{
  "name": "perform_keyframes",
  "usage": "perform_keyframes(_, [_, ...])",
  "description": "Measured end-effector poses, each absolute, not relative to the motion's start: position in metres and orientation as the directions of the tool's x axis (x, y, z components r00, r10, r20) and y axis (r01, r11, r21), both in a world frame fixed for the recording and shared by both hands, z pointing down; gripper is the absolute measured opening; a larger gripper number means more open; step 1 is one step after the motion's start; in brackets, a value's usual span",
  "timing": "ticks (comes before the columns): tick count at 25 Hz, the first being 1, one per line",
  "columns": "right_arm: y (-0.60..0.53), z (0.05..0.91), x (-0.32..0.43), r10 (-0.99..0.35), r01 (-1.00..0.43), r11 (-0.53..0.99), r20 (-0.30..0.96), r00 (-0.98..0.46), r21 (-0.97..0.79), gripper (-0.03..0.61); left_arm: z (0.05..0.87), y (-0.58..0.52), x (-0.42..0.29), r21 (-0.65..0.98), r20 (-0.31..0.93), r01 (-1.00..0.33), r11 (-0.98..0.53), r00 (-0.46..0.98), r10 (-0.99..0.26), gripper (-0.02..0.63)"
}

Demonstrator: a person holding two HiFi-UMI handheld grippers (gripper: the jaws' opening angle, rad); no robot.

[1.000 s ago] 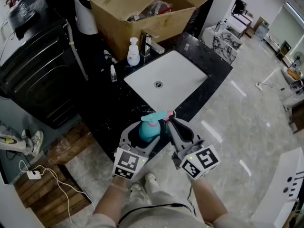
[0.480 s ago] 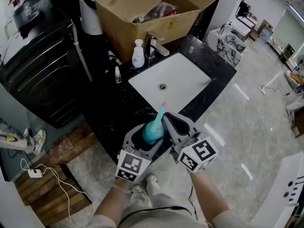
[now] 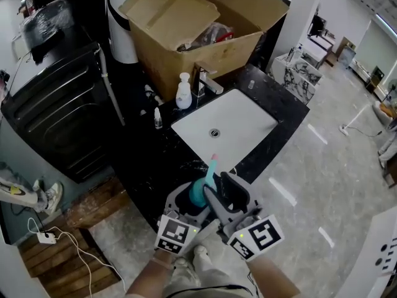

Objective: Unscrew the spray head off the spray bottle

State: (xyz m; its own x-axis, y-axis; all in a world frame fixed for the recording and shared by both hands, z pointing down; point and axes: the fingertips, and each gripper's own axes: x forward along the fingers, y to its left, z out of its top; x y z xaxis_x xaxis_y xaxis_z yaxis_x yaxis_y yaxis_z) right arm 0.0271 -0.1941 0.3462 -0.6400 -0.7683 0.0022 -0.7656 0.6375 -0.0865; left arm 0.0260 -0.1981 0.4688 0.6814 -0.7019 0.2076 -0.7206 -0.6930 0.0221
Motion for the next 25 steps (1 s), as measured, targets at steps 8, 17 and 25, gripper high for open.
perform_keyframes(8, [-0.198, 0.358, 0.014, -0.790, -0.798, 0.603, 0.124, -0.600, -0.018, 0.219, 0.467, -0.199, 0.026, 0.021, 0.208, -0.724, -0.690, 0.678, -0.705, 0.318])
perform_keyframes(17, [-0.201, 0.361, 0.051, -0.812, -0.822, 0.567, 0.132, -0.569, -0.059, 0.161, 0.468, -0.199, 0.026, 0.028, 0.207, -0.723, -0.691, 0.680, -0.703, 0.316])
perform_keyframes(25, [-0.210, 0.369, 0.058, -0.819, -0.831, 0.554, 0.150, -0.554, -0.045, 0.124, 0.468, -0.198, 0.025, 0.029, 0.207, -0.721, -0.692, 0.682, -0.702, 0.316])
